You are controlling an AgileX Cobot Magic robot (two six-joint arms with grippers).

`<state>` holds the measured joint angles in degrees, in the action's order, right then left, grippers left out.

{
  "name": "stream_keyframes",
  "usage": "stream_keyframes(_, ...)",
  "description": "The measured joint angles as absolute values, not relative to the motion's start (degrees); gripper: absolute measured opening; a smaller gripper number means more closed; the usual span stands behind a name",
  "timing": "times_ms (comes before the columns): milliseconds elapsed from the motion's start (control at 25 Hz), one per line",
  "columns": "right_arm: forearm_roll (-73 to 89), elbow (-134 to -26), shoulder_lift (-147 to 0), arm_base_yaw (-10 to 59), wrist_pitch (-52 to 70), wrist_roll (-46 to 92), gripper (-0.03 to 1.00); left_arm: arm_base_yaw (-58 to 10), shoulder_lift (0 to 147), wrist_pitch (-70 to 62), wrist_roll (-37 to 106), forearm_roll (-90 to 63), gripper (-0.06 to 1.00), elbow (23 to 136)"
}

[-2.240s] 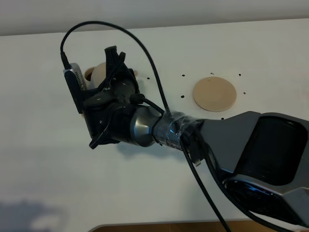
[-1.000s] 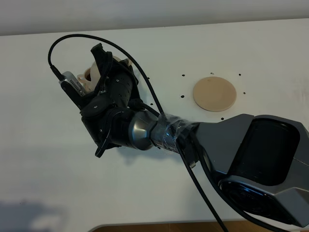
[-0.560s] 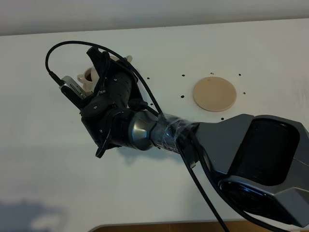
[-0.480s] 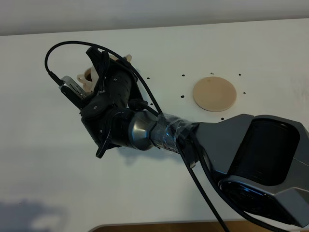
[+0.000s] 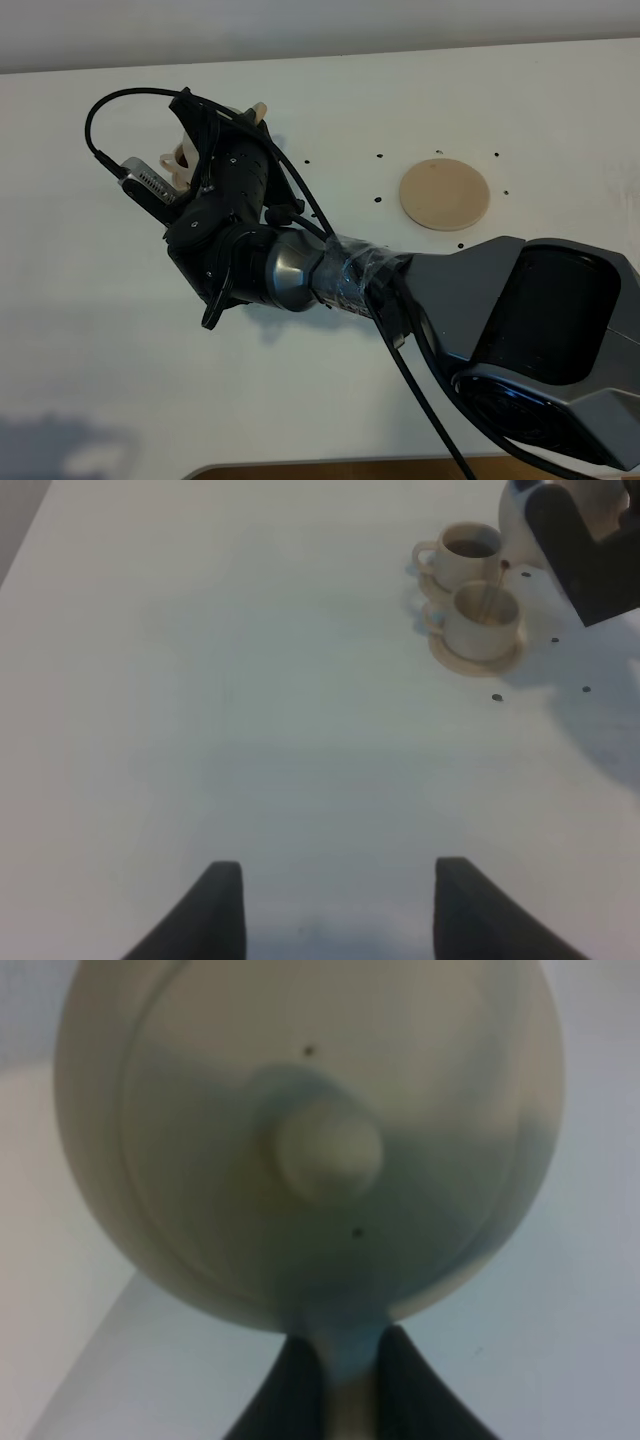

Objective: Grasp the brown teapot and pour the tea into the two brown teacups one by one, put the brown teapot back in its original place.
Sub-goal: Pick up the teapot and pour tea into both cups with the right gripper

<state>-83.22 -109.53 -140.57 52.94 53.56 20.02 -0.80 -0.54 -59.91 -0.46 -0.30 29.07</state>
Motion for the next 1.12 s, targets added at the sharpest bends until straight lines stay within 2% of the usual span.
stream_keyframes(1120, -92.08, -109.53, -140.57, 53.36, 53.27, 25.65, 0.12, -0.8, -0.54, -59.91, -0.46, -0.3, 0.46, 29.07)
